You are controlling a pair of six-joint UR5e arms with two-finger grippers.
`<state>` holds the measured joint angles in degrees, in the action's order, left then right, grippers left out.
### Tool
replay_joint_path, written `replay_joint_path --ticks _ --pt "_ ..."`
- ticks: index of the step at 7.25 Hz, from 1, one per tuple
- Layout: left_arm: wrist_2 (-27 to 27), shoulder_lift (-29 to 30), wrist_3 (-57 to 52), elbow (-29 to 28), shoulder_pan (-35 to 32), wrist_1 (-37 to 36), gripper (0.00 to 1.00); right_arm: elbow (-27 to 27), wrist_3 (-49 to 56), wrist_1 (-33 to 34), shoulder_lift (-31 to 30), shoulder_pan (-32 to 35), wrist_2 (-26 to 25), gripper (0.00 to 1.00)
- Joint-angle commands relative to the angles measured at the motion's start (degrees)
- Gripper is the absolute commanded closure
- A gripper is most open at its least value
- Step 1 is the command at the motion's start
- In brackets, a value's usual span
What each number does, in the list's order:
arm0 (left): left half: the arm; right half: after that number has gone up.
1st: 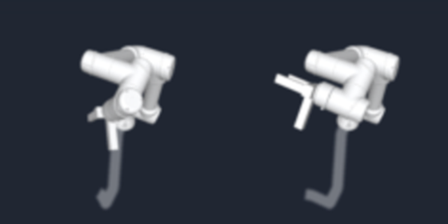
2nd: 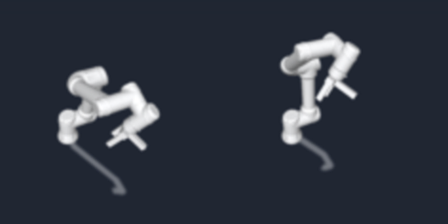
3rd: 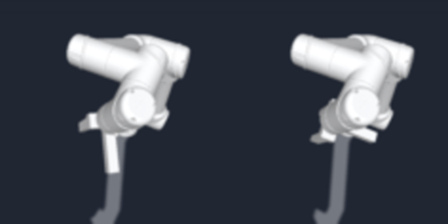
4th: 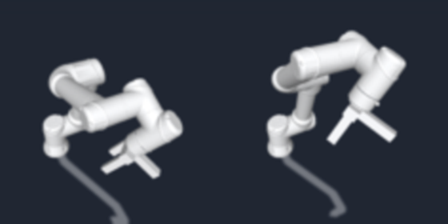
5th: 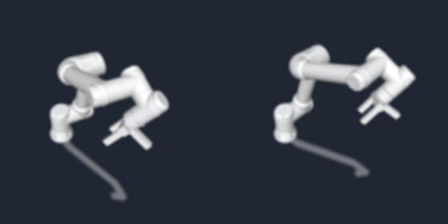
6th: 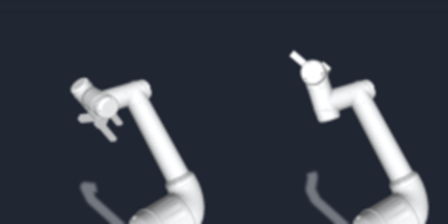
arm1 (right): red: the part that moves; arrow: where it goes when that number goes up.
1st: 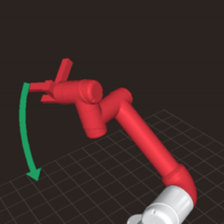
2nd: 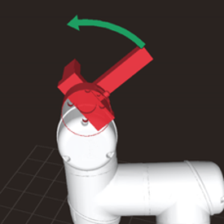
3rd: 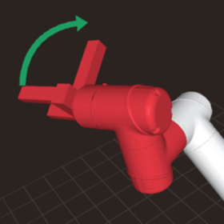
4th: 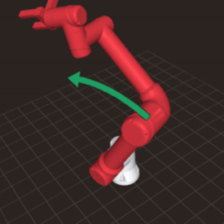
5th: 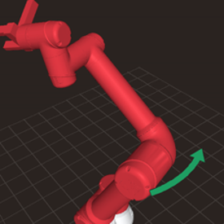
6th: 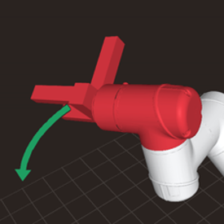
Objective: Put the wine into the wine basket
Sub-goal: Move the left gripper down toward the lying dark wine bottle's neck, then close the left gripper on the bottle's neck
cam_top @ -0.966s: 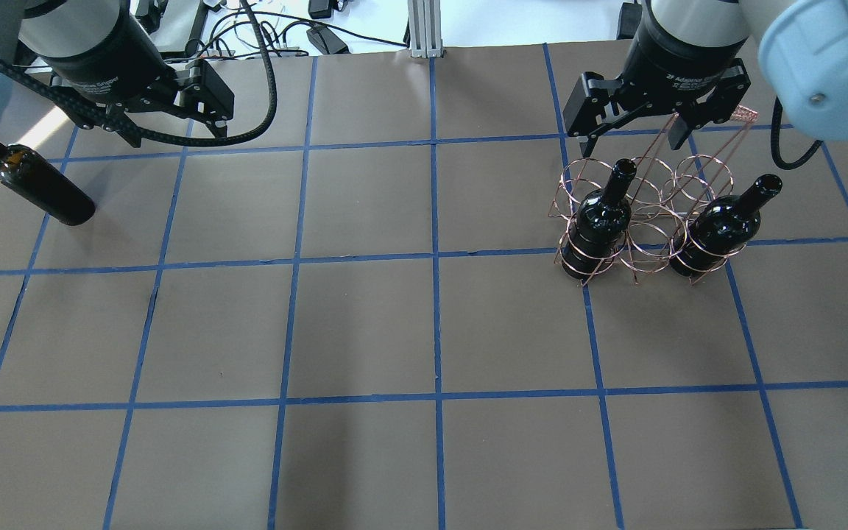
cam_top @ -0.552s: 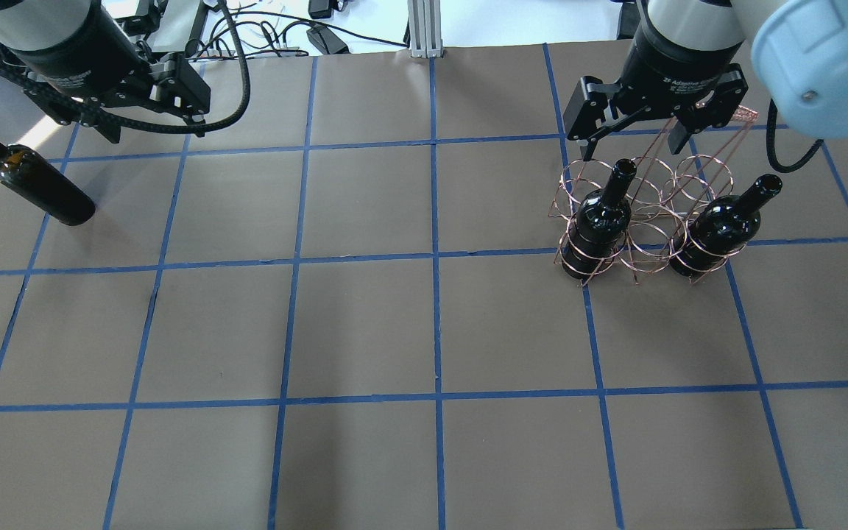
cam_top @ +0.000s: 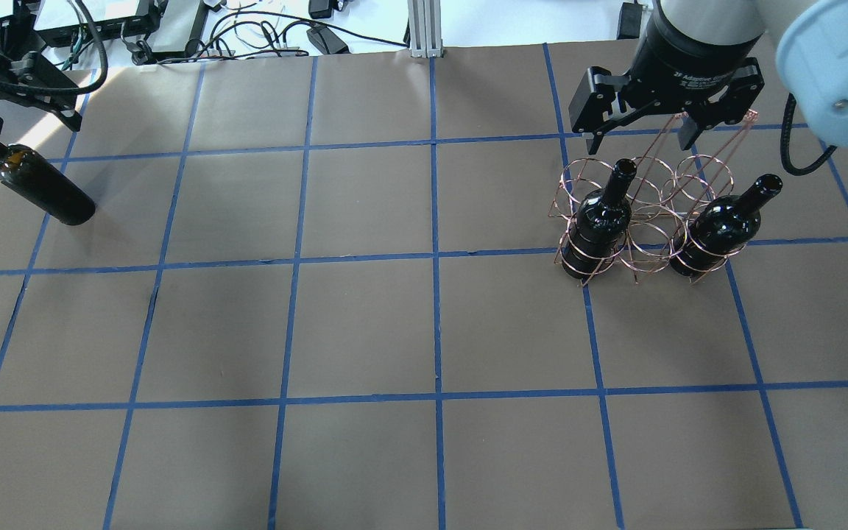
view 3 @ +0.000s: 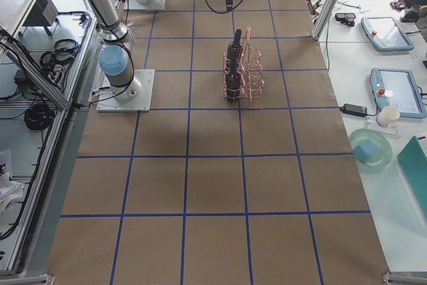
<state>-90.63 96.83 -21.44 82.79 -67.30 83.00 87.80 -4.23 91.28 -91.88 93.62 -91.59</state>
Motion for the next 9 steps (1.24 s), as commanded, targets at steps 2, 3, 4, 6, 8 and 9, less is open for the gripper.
replay_joint_path --ticks 2,3,4,6,8,9 --pt "3.25 9.30 -13.17 -7.36 7.88 -4.93 0.00 0.00 0.10 0.04 -0.06 -0.02 -0.16 0.00" --pt "3.36 12.30 -13.37 -10.43 7.89 -5.57 0.00 0.09 0.19 0.22 0.03 -0.02 -0.08 0.00" --pt "3.27 15.11 -13.54 -12.64 7.89 -6.53 0.00 0.09 0.10 0.22 0.03 -0.02 -0.08 0.00" --pt "3.09 18.91 -13.89 -14.76 8.67 -7.50 0.00 0.18 -0.25 0.22 0.03 -0.02 -0.08 0.00" --pt "3.35 21.37 -16.51 -15.47 10.16 -9.43 0.00 0.18 -0.25 0.22 0.03 -0.02 -0.08 0.00" --pt "3.79 21.99 -16.62 -15.12 11.22 -9.53 0.01 0.18 -0.25 0.48 0.29 -0.02 -0.08 0.00"
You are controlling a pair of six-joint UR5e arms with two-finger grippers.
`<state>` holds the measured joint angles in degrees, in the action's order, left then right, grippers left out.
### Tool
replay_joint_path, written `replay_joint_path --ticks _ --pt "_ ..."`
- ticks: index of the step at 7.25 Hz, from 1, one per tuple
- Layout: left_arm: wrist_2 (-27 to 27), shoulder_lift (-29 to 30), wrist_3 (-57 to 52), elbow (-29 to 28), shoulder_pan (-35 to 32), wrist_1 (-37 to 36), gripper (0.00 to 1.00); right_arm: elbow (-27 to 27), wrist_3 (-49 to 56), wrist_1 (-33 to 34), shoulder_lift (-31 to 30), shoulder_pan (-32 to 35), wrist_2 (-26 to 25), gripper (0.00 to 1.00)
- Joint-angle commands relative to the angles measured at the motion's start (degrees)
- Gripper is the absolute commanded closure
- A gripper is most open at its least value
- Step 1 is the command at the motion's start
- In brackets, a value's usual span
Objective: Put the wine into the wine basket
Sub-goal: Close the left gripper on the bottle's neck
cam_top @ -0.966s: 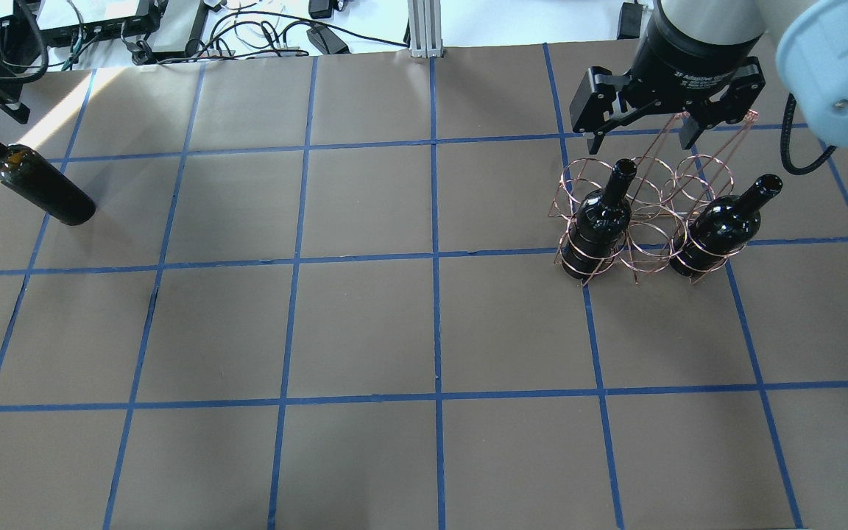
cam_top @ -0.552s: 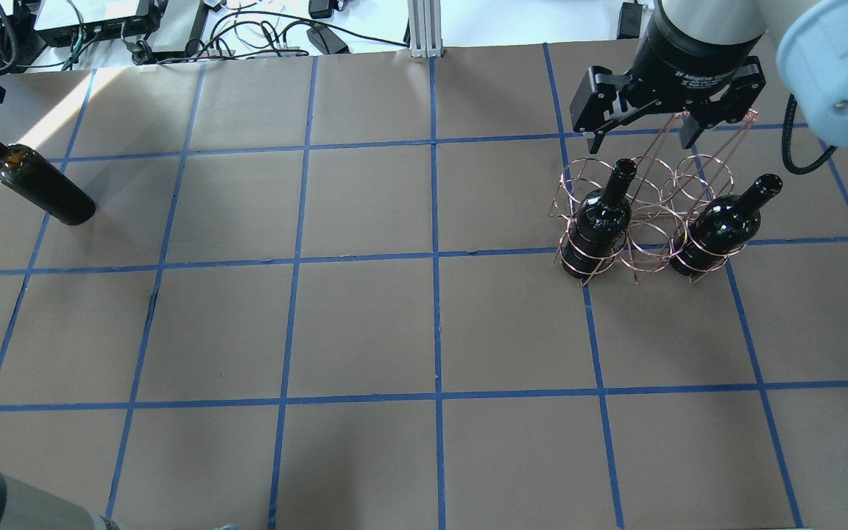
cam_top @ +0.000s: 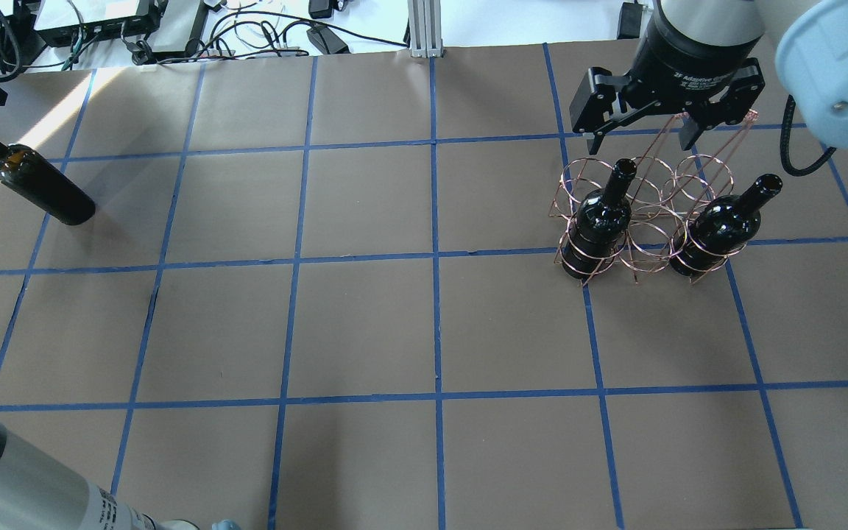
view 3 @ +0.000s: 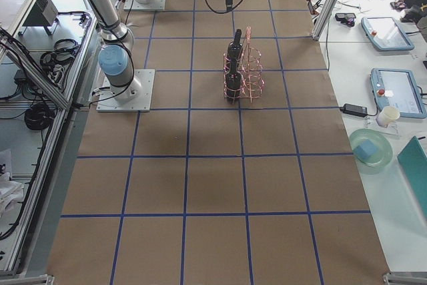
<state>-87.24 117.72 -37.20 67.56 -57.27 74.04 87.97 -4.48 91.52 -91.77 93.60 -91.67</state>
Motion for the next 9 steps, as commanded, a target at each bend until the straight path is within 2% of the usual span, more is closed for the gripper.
replay_joint_path --ticks 1,2,3,4,5,6,9 --pt "1.62 1.63 -0.69 0.64 1.20 -0.48 0.11 0.09 0.00 0.06 0.27 0.00 0.00 0.00" --pt "1.63 1.81 -0.51 1.08 1.20 -0.48 0.17 0.09 0.00 -0.02 0.27 0.00 0.00 0.00" --pt "1.63 1.90 -0.16 1.60 1.20 -0.31 0.18 0.09 0.00 -0.02 0.36 0.00 0.09 0.00" --pt "1.20 1.90 0.10 2.22 1.20 -0.30 0.27 0.09 0.08 -0.29 0.36 0.00 0.09 0.00" --pt "0.84 1.81 0.11 2.40 1.20 0.04 0.52 0.18 0.08 -0.29 0.36 0.00 0.18 0.00" --pt "-0.72 1.73 0.19 2.57 1.20 0.83 0.64 0.18 0.00 -0.20 0.36 0.00 0.18 0.00" --pt "-1.62 1.64 1.15 2.58 1.20 2.33 0.69 0.27 0.00 -0.29 0.36 0.00 0.61 0.00"
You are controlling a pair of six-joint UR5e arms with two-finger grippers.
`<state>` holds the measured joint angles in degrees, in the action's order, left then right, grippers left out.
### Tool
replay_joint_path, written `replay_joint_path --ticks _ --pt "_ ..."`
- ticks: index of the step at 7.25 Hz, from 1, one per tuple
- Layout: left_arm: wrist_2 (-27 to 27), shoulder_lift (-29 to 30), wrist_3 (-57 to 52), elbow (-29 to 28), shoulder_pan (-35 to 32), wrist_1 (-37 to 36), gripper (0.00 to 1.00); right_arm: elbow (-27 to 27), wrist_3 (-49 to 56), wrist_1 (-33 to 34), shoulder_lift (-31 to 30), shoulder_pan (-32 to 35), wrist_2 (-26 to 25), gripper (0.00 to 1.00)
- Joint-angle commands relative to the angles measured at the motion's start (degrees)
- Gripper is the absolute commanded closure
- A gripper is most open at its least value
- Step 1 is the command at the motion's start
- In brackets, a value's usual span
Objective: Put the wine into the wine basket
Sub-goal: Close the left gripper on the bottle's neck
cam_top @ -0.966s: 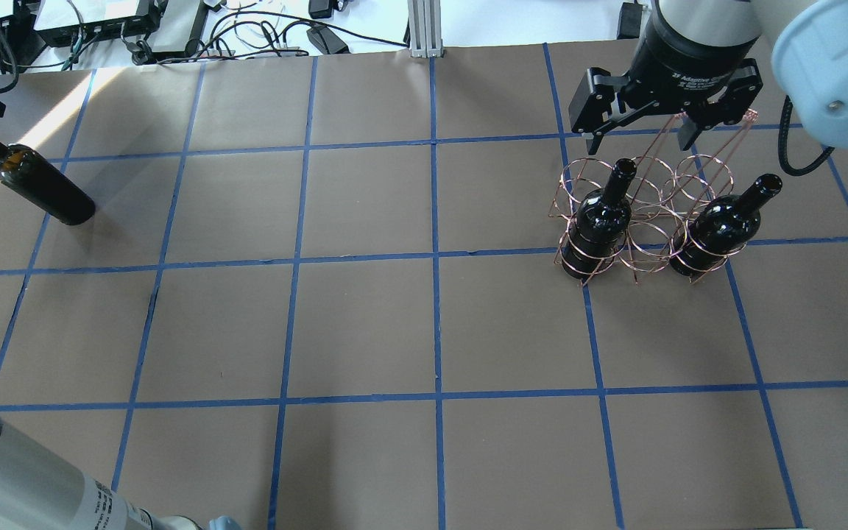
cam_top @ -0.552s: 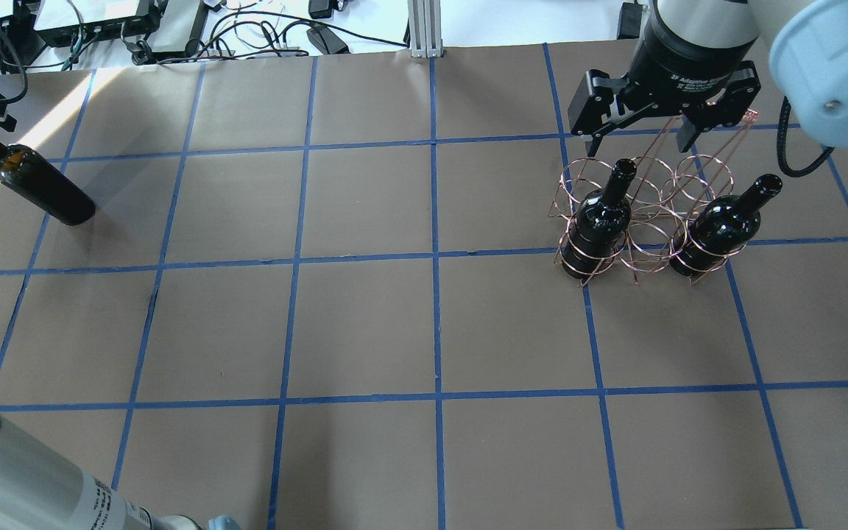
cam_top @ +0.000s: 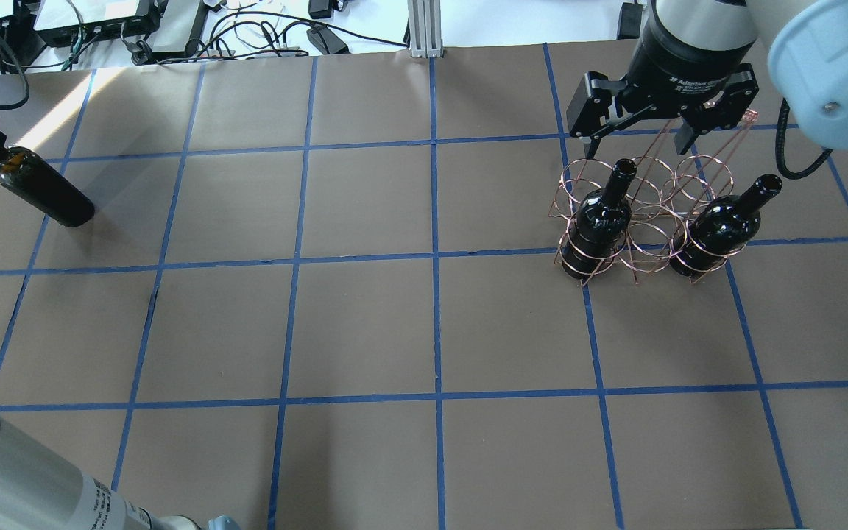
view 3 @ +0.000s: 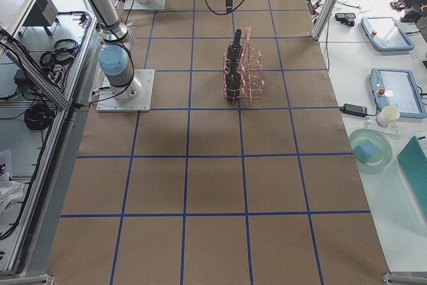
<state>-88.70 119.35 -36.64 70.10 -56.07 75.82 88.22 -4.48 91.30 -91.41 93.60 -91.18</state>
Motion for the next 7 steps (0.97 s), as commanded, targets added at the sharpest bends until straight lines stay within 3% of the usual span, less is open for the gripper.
replay_joint_path --ticks 1,5,7 --pt "-0.16 -0.08 0.60 0.04 0.00 0.56 0.71 0.02 0.00 -0.16 0.00 0.00 0.21 0.00" --pt "0.28 -3.50 3.23 -0.31 -0.53 3.62 0.80 0.02 0.00 0.37 0.00 0.00 -0.31 0.00" --pt "-0.15 -7.62 7.43 1.95 -5.15 9.06 0.86 0.02 0.00 0.02 -0.09 0.00 -0.23 0.00"
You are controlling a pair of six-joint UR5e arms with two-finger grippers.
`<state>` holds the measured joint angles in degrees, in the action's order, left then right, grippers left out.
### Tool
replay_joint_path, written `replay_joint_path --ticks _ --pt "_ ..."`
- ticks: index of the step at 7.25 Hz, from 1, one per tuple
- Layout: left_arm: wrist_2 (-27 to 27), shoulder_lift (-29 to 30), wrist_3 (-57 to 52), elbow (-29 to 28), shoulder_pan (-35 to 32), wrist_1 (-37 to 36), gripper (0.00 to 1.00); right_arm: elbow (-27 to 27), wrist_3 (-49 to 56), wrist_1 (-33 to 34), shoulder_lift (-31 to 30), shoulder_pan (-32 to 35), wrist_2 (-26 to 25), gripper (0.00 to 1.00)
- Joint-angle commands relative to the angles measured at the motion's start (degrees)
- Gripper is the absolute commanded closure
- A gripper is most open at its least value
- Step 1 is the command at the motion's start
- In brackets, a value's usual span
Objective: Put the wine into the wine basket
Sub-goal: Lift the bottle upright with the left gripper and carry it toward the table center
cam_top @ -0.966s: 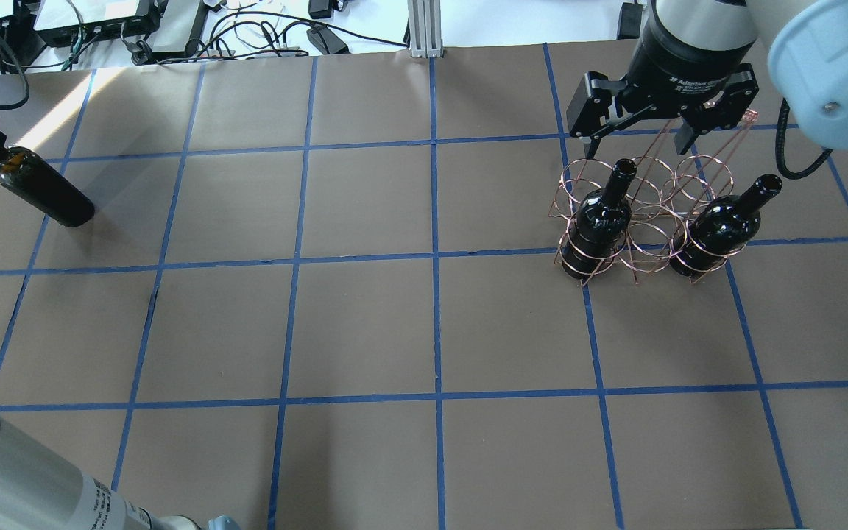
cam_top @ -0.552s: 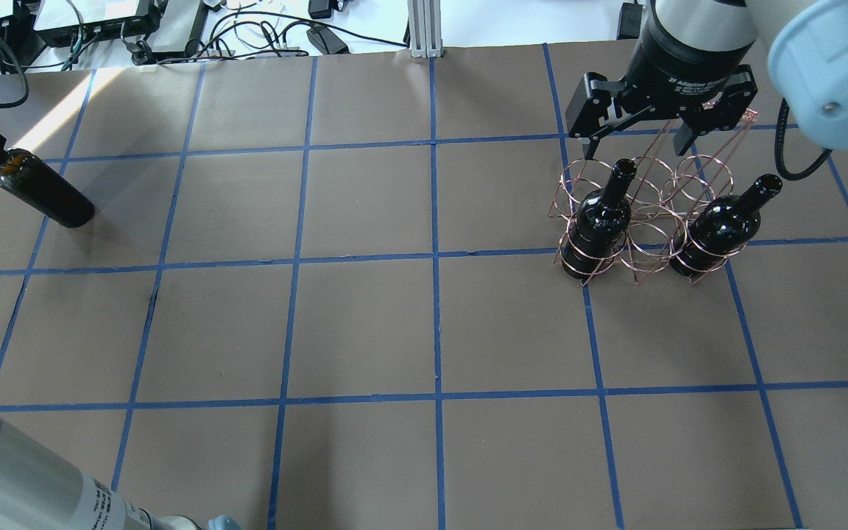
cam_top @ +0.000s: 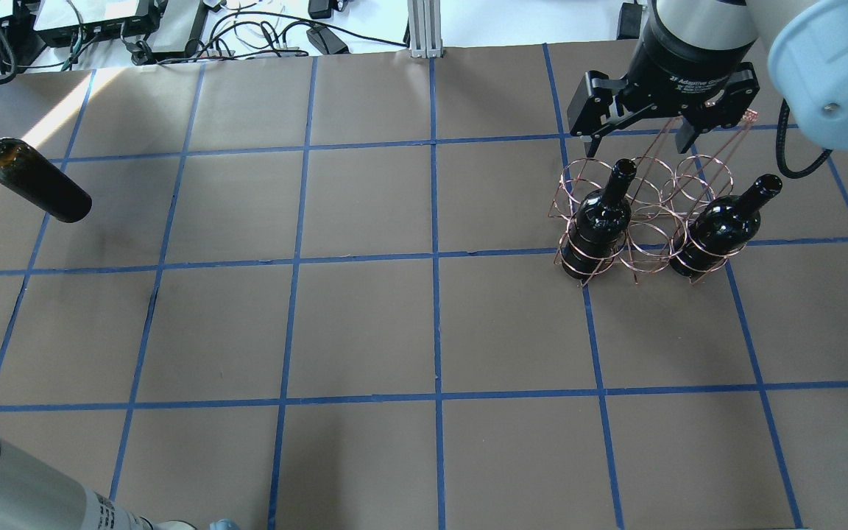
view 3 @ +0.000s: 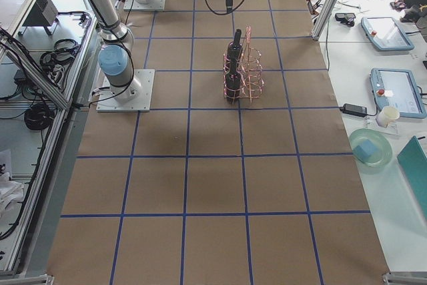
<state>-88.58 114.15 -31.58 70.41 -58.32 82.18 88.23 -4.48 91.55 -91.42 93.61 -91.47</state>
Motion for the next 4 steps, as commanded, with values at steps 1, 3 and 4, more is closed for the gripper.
replay_joint_path --ticks 1,3,4 --pt "-0.37 -4.97 4.84 6.10 -5.12 2.90 0.91 -0.07 0.61 0.21 0.01 0.00 -0.03 0.00" --pt "-0.46 -12.07 15.09 14.63 -9.07 2.90 0.97 0.01 0.62 0.21 0.01 0.00 -0.03 0.00" --pt "-0.63 -15.42 23.50 17.28 -14.32 3.08 1.00 -0.07 0.62 0.12 0.01 0.00 -0.03 0.00"
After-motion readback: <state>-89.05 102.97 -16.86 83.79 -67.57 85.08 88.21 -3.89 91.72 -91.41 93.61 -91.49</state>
